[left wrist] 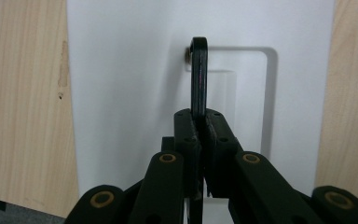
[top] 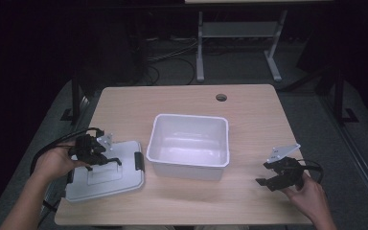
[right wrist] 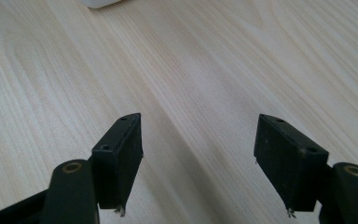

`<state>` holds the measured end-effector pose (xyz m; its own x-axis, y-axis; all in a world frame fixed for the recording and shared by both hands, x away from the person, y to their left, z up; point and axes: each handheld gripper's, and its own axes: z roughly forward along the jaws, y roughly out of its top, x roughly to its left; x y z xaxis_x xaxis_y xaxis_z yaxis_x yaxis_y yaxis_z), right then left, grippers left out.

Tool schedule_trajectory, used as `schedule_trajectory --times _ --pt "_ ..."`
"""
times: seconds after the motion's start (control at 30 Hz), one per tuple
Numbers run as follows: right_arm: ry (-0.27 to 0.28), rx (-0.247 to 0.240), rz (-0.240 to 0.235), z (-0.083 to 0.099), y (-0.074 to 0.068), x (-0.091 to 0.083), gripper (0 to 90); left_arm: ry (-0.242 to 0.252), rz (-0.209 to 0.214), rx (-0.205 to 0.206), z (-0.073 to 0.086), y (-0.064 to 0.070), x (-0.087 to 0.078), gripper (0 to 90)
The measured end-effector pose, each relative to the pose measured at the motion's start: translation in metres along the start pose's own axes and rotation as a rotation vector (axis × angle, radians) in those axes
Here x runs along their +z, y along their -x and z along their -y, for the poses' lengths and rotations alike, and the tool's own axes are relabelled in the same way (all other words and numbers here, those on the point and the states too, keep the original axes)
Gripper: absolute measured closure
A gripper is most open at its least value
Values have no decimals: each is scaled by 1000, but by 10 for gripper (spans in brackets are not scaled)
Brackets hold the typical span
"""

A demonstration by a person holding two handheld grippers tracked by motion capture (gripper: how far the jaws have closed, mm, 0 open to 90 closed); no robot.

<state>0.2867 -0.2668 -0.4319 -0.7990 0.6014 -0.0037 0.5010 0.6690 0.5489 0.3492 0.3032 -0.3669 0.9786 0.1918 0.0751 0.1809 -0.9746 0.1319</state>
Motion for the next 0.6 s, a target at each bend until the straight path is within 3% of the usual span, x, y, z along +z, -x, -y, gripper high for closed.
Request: schedule_trajectory --times 0.6 --pt "-8 -2 -3 -1 -1 1 318 -24 -16 24 2 8 -39 852"
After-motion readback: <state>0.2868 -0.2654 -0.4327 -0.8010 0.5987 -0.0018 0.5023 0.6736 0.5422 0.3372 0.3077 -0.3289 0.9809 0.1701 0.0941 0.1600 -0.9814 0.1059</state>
